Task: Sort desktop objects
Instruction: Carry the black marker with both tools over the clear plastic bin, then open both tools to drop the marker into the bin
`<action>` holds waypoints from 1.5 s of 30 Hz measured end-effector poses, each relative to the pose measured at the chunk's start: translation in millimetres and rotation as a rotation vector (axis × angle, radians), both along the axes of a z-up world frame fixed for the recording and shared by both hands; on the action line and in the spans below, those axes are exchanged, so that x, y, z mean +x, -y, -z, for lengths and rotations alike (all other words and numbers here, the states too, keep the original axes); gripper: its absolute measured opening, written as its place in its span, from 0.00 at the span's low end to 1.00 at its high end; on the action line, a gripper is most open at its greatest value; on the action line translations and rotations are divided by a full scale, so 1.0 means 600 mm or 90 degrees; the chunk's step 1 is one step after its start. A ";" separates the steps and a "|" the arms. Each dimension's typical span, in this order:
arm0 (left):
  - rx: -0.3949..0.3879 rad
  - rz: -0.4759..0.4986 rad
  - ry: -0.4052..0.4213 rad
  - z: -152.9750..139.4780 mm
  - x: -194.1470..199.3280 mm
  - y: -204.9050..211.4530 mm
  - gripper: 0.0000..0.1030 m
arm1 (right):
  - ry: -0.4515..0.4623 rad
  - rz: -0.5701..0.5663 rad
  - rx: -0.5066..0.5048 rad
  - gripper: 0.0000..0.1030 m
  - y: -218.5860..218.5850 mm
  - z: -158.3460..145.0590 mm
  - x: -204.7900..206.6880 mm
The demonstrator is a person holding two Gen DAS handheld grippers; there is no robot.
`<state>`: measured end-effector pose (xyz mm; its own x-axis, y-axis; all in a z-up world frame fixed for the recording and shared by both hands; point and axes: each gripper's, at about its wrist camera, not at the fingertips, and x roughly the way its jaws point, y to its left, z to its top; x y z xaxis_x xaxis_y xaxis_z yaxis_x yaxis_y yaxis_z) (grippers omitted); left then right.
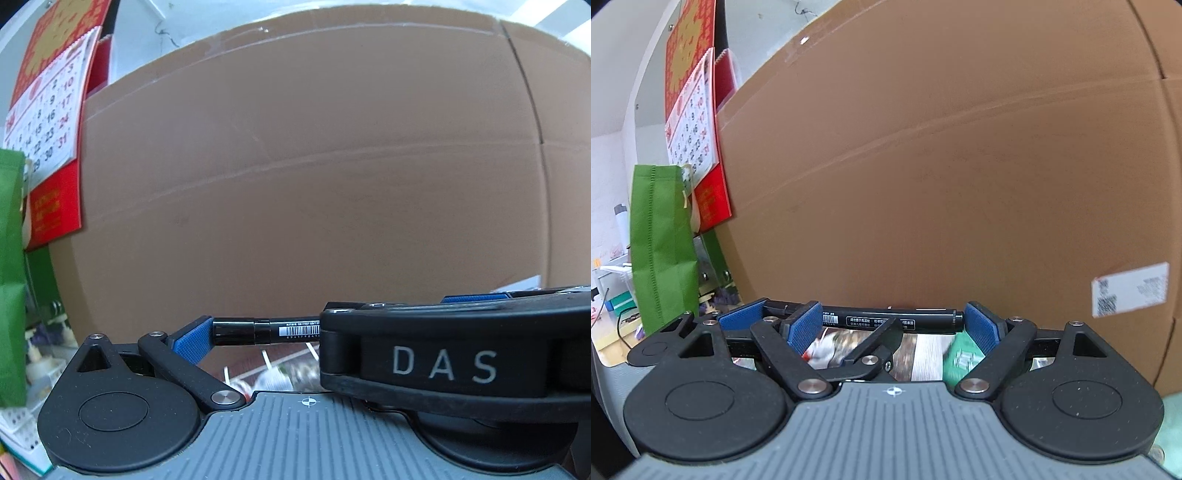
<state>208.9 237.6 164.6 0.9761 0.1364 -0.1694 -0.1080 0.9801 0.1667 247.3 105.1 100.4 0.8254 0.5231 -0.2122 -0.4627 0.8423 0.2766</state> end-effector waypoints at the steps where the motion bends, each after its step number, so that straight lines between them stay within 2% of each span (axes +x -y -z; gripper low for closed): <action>1: -0.001 0.000 -0.003 0.000 0.010 -0.004 1.00 | -0.001 0.000 -0.002 0.85 -0.002 0.000 0.009; 13: 0.010 -0.006 -0.032 0.016 0.073 -0.014 1.00 | -0.022 -0.003 0.005 0.85 -0.006 0.019 0.063; 27: 0.016 -0.004 -0.107 0.045 0.105 -0.026 1.00 | -0.063 -0.005 0.005 0.86 -0.011 0.049 0.086; 31: 0.006 -0.001 -0.123 0.047 0.101 -0.028 1.00 | -0.066 0.000 0.002 0.87 -0.009 0.050 0.078; 38: 0.027 -0.001 -0.123 0.043 0.072 -0.022 1.00 | -0.042 0.006 -0.010 0.89 0.002 0.033 0.040; 42: 0.030 -0.014 -0.112 0.036 0.036 -0.024 1.00 | -0.032 0.005 -0.006 0.89 0.030 0.023 -0.002; 45: 0.005 -0.020 -0.099 0.033 -0.008 -0.030 1.00 | -0.021 0.003 0.003 0.91 0.062 0.017 -0.049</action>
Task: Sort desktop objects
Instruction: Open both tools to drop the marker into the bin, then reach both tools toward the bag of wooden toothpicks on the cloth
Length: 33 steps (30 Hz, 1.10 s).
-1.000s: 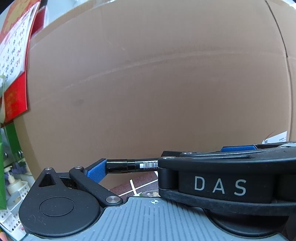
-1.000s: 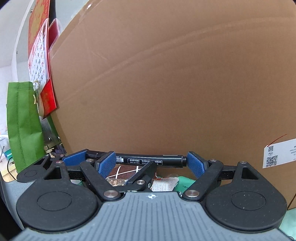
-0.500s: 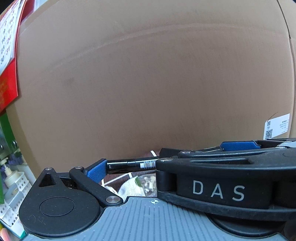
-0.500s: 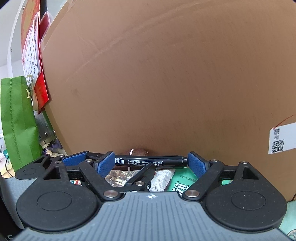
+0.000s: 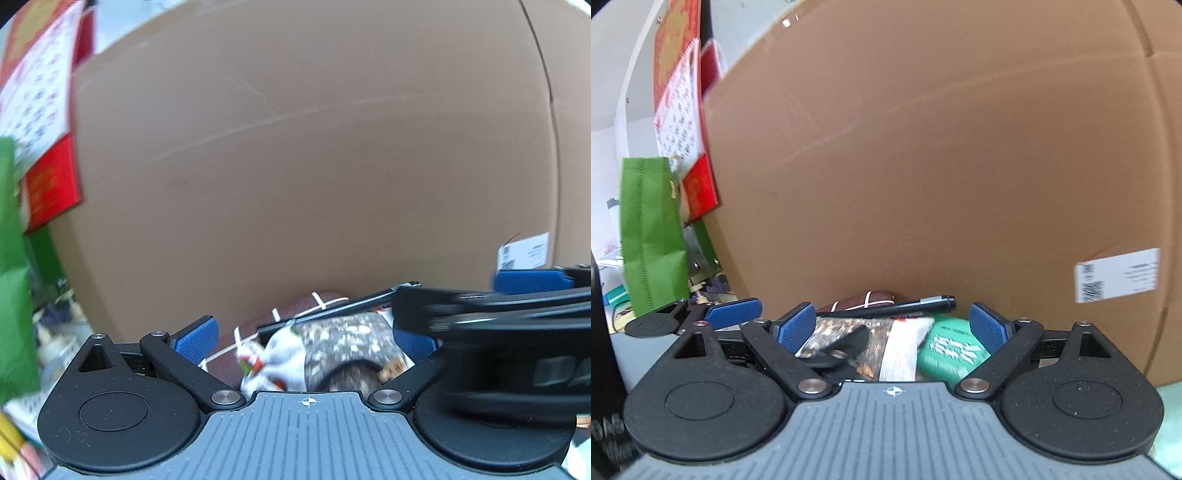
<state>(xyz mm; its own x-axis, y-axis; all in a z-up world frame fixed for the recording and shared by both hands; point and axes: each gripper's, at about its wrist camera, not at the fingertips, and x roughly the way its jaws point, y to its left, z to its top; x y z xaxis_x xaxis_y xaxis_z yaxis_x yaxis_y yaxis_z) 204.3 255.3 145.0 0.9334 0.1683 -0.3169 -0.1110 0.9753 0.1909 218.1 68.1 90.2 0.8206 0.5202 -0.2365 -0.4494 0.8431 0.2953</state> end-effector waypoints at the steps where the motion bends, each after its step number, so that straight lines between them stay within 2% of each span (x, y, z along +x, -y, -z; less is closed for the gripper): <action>1: -0.006 -0.001 0.005 0.001 -0.018 0.000 1.00 | 0.004 -0.001 -0.001 0.91 0.013 -0.001 -0.019; 5: -0.029 0.008 0.030 0.012 -0.082 0.014 1.00 | 0.021 0.015 -0.005 0.93 0.069 0.003 -0.087; 8: -0.057 0.029 0.045 0.024 -0.130 0.031 1.00 | 0.014 0.040 0.008 0.93 0.125 0.020 -0.134; 12: -0.078 0.099 0.025 0.073 -0.217 0.088 1.00 | -0.015 0.096 0.000 0.94 0.203 0.057 -0.189; 13: -0.081 0.123 0.013 0.070 -0.256 0.138 1.00 | -0.025 0.109 -0.003 0.94 0.223 0.068 -0.200; 15: -0.085 0.165 -0.012 0.102 -0.271 0.180 1.00 | -0.049 0.128 -0.015 0.94 0.255 0.090 -0.219; 18: -0.066 0.222 -0.056 0.154 -0.276 0.248 1.00 | -0.084 0.150 -0.028 0.94 0.293 0.124 -0.236; 21: -0.037 0.255 -0.073 0.191 -0.272 0.301 1.00 | -0.124 0.159 -0.027 0.94 0.321 0.156 -0.240; 23: -0.037 0.267 -0.083 0.215 -0.271 0.325 1.00 | -0.144 0.161 -0.020 0.94 0.335 0.173 -0.238; 29: -0.038 0.222 -0.105 0.241 -0.234 0.354 1.00 | -0.154 0.140 -0.011 0.94 0.353 0.195 -0.225; 33: -0.052 0.160 -0.123 0.240 -0.193 0.354 1.00 | -0.135 0.074 -0.017 0.90 0.342 0.186 -0.195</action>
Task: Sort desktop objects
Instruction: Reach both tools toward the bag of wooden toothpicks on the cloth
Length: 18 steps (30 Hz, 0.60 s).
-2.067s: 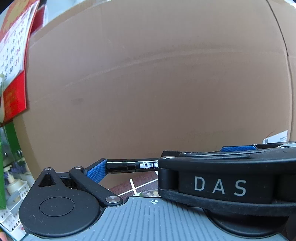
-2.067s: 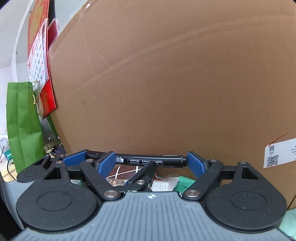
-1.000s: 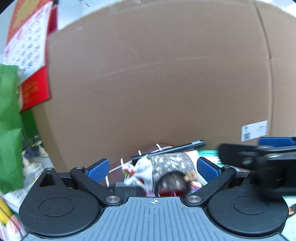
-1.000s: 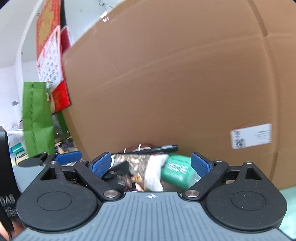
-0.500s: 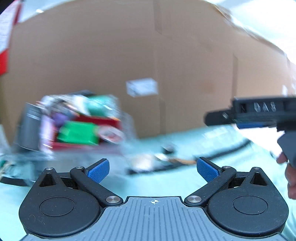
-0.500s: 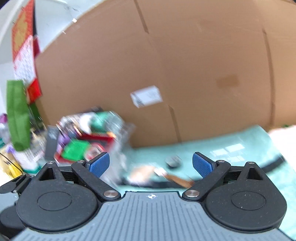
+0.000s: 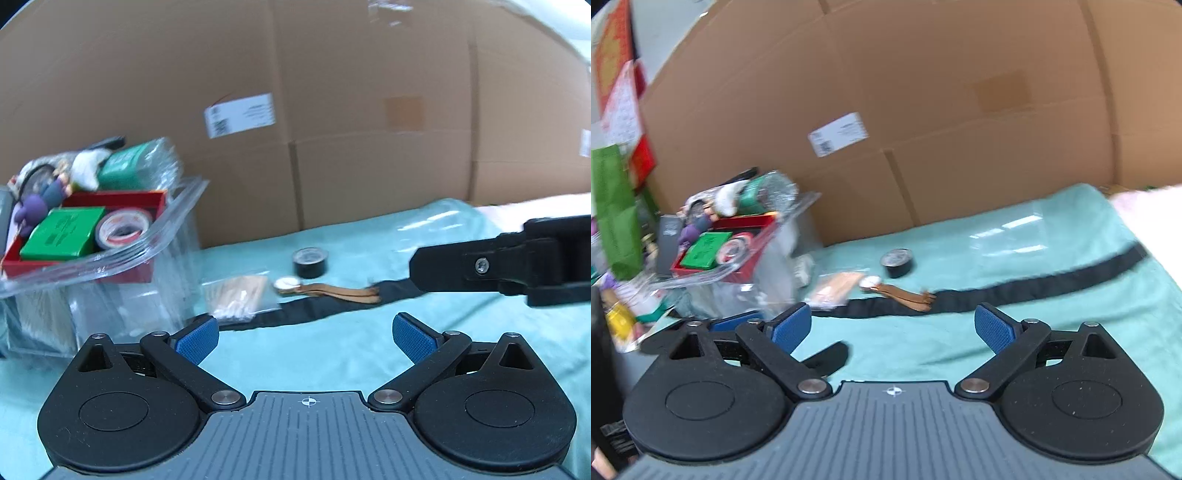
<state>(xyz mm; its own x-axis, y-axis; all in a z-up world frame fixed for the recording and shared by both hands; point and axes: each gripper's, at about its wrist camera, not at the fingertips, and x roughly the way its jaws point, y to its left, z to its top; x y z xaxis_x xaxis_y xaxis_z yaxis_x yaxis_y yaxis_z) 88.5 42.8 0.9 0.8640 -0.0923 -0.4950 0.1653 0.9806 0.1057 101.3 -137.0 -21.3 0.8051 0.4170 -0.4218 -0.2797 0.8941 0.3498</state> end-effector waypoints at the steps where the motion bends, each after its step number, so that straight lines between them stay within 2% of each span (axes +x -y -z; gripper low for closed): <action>1: -0.007 -0.016 -0.006 0.002 0.011 -0.001 1.00 | 0.008 -0.024 -0.003 0.90 -0.007 -0.008 0.013; 5: -0.022 -0.072 -0.021 0.013 0.033 0.005 1.00 | 0.028 -0.132 -0.023 0.89 -0.039 -0.031 0.096; 10: -0.018 -0.112 -0.021 0.024 0.054 0.010 1.00 | -0.038 -0.317 -0.039 0.89 -0.083 -0.005 0.227; 12: -0.011 -0.136 -0.027 0.028 0.064 0.008 1.00 | -0.062 -0.363 -0.048 0.89 -0.096 0.007 0.266; 16: -0.050 -0.140 -0.056 0.035 0.091 -0.001 1.00 | -0.079 -0.455 -0.061 0.89 -0.120 0.021 0.320; 18: -0.047 -0.137 -0.059 0.040 0.101 0.001 1.00 | -0.076 -0.488 -0.083 0.89 -0.133 0.024 0.337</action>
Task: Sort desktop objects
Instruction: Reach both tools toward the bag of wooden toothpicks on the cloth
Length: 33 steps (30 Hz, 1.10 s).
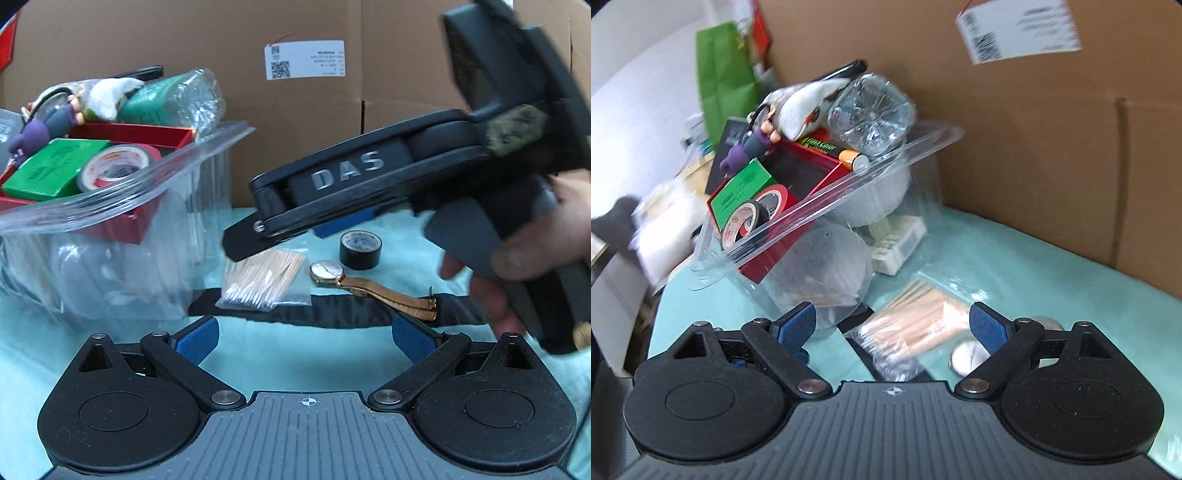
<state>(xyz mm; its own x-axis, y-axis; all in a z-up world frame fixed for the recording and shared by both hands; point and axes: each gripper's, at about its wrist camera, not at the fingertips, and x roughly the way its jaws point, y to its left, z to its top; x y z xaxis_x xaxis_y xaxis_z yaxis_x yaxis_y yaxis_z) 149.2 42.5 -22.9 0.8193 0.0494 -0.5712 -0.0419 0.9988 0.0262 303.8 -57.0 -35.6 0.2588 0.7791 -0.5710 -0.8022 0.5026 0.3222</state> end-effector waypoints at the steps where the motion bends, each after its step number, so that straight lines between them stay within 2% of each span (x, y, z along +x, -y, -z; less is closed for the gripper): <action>1: 0.001 0.002 -0.005 0.003 0.006 0.001 1.00 | 0.006 -0.019 -0.016 0.89 -0.010 0.002 0.008; 5: -0.010 -0.005 -0.027 0.016 0.027 -0.004 1.00 | 0.005 -0.090 -0.057 0.89 -0.039 0.016 0.043; 8: -0.017 -0.011 -0.038 0.021 0.038 -0.008 1.00 | -0.020 -0.122 -0.066 0.90 -0.053 0.031 0.065; 11: -0.016 -0.011 -0.042 0.022 0.041 -0.010 1.00 | -0.044 -0.155 -0.054 0.95 -0.057 0.037 0.064; 15: -0.016 -0.009 -0.052 0.023 0.031 -0.009 1.00 | -0.071 -0.194 -0.062 0.96 -0.048 0.030 0.021; 20: 0.005 -0.003 -0.060 0.024 -0.015 -0.006 1.00 | -0.111 -0.178 -0.037 0.97 -0.011 0.026 -0.057; 23: 0.014 0.015 -0.062 0.025 -0.051 -0.009 1.00 | -0.143 -0.156 0.006 0.96 0.011 0.026 -0.109; 25: 0.023 0.031 -0.060 0.025 -0.074 -0.013 1.00 | -0.140 -0.110 0.016 0.96 0.023 0.027 -0.146; 27: 0.031 0.036 -0.049 0.025 -0.091 -0.021 1.00 | -0.130 -0.040 0.017 0.96 0.033 0.023 -0.173; 31: 0.014 0.027 -0.029 0.022 -0.103 -0.040 1.00 | -0.117 0.125 0.082 0.96 0.070 0.010 -0.209; 33: -0.006 0.022 -0.030 0.018 -0.102 -0.053 1.00 | -0.087 0.208 0.093 0.96 0.081 0.000 -0.214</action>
<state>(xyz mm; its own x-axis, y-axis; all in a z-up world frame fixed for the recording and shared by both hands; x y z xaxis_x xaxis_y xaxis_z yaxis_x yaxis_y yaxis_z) 88.1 74.2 -33.6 0.7926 0.0160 -0.6095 -0.0067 0.9998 0.0176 175.2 -105.7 -35.6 0.4367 0.7437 -0.5062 -0.5518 0.6658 0.5022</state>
